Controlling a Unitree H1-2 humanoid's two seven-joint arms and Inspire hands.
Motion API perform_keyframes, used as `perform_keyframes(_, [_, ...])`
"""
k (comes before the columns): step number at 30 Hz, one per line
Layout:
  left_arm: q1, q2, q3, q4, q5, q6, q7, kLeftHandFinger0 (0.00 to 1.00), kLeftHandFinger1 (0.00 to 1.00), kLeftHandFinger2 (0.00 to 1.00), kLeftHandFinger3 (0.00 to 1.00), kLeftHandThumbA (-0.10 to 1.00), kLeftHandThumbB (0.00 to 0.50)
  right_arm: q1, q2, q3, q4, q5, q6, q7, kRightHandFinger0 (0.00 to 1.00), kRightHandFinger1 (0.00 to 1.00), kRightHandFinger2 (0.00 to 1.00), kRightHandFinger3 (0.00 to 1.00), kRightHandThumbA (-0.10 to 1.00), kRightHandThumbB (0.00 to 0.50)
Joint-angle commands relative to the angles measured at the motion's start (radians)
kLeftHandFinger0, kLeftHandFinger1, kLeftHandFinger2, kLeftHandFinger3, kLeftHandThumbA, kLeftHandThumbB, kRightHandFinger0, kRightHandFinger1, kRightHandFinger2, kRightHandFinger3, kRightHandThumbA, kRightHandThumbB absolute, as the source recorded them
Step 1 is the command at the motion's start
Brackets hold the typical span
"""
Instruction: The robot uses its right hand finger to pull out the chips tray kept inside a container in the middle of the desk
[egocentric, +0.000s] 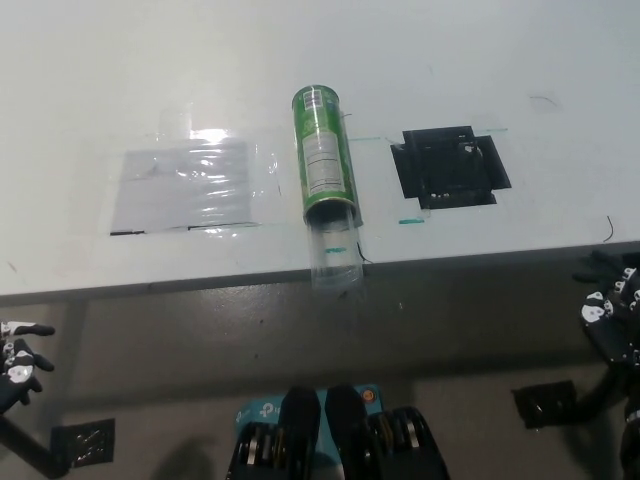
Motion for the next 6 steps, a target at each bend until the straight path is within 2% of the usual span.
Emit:
perform_keyframes(1, [-0.016,0.01,0.008,-0.012,0.003,-0.032,0.016,0.28,0.3,0.39,0.58,0.08,0.0,-0.03,-0.02,-0.001,-0.015,0.008,0.0,-0.017,0.07,0.2,0.58,0.77,-0.1,0.207])
perform_keyframes(6, [-0.013,0.009,0.01,-0.015,0.003,-0.026,0.018,0.27,0.3,0.39,0.59,0.07,0.0,-0.029,-0.019,0.002,-0.02,0.008,0.006,-0.017,0.0,0.14,0.57,0.77,-0.1,0.198])
